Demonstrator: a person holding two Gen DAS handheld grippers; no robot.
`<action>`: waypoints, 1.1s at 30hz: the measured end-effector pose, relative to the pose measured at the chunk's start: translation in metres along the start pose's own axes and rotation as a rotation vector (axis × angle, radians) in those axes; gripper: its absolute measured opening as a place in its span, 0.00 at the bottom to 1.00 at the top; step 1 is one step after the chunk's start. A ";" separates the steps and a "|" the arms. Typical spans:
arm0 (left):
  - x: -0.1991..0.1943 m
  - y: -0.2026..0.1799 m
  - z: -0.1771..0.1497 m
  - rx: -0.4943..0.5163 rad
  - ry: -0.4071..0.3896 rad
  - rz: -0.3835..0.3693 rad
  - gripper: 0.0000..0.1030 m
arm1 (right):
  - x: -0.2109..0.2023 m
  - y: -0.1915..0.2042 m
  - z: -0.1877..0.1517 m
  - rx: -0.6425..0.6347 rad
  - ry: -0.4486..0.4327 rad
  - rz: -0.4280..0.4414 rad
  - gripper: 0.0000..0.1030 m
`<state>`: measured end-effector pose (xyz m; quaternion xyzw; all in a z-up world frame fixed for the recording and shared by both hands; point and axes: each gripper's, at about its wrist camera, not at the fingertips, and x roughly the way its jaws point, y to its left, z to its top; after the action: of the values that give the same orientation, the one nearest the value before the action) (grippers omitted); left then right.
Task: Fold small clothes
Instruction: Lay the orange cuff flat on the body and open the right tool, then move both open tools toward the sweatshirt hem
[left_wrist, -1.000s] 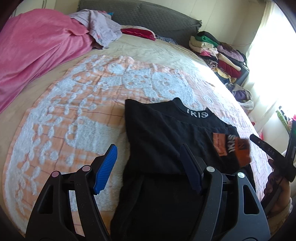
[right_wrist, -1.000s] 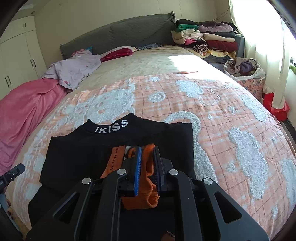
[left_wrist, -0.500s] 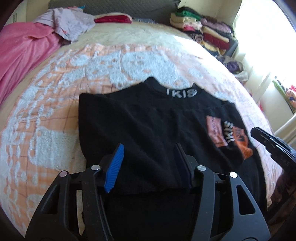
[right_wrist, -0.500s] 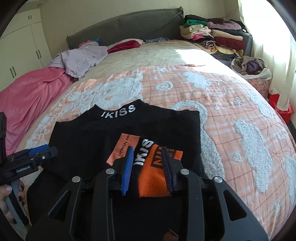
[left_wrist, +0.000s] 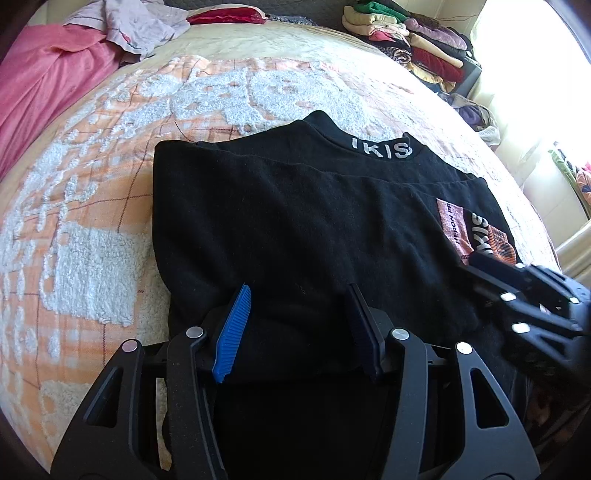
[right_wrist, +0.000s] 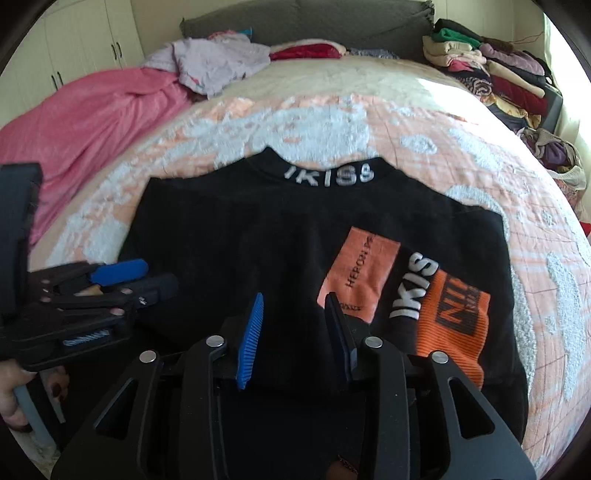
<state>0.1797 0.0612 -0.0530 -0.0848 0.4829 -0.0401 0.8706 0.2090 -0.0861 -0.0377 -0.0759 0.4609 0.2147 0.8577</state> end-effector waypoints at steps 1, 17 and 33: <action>0.000 0.000 0.000 -0.001 0.001 -0.001 0.44 | 0.004 -0.005 -0.004 0.009 0.012 -0.007 0.34; -0.003 -0.002 -0.002 0.007 -0.010 0.007 0.44 | -0.010 -0.030 -0.026 0.094 -0.025 0.022 0.32; -0.007 -0.005 -0.005 0.002 -0.025 0.023 0.45 | -0.061 -0.043 -0.054 0.196 -0.113 0.015 0.64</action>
<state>0.1717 0.0564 -0.0493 -0.0788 0.4731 -0.0294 0.8770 0.1571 -0.1608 -0.0205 0.0241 0.4310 0.1788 0.8841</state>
